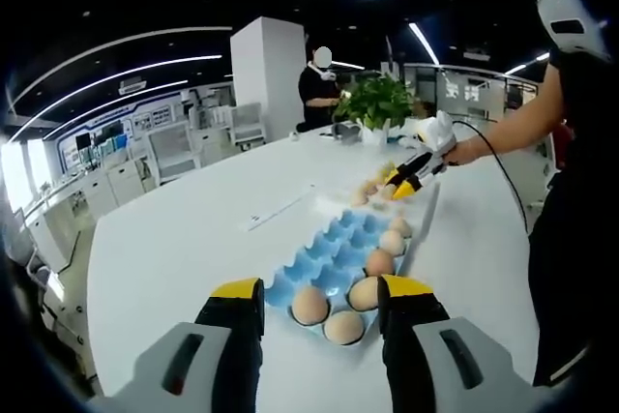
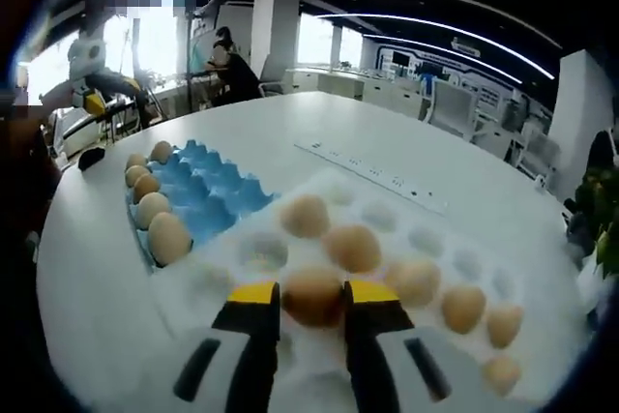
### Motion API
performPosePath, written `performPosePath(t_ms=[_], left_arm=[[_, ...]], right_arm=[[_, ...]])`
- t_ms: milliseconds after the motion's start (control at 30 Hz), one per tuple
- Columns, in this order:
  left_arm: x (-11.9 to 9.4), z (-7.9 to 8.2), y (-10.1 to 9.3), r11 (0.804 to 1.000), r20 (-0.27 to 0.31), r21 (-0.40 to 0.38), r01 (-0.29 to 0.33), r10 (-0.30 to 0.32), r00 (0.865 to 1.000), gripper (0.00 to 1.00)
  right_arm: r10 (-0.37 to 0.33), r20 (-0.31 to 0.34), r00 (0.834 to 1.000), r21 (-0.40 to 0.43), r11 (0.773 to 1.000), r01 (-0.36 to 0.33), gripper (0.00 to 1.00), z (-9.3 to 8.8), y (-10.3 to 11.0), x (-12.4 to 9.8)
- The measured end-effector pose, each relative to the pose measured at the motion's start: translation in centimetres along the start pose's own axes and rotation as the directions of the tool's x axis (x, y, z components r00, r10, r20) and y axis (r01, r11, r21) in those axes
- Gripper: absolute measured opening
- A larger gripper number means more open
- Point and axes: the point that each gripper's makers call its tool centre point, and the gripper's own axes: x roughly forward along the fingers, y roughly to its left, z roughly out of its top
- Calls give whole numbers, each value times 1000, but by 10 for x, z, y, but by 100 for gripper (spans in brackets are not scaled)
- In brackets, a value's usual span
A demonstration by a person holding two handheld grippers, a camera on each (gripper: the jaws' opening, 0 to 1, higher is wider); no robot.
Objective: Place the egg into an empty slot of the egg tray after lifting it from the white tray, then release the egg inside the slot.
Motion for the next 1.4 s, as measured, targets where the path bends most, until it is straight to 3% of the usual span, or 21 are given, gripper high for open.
performPosePath(t_ms=[100, 167, 433, 600, 1400], left_arm=[[0, 0, 1, 1000, 0, 2, -2, 2, 1000, 48], [-1, -1, 1, 1000, -3, 1, -4, 4, 1000, 48], [0, -1, 2, 1000, -5, -1, -7, 7, 1000, 48], [1, -3, 2, 1000, -7, -5, -8, 8, 1000, 49], [1, -2, 2, 1000, -8, -5, -6, 6, 1000, 49]], right_arm=[[7, -19, 1000, 21, 1000, -7, 26, 1, -2, 4], [23, -72, 997, -31, 999, -25, 26, -2, 0, 5], [52, -90, 995, -96, 994, -61, 26, -3, 2, 6], [27, -47, 999, -92, 995, -31, 24, -1, 2, 2], [15, 11, 1000, -142, 990, -14, 23, 31, 0, -23]])
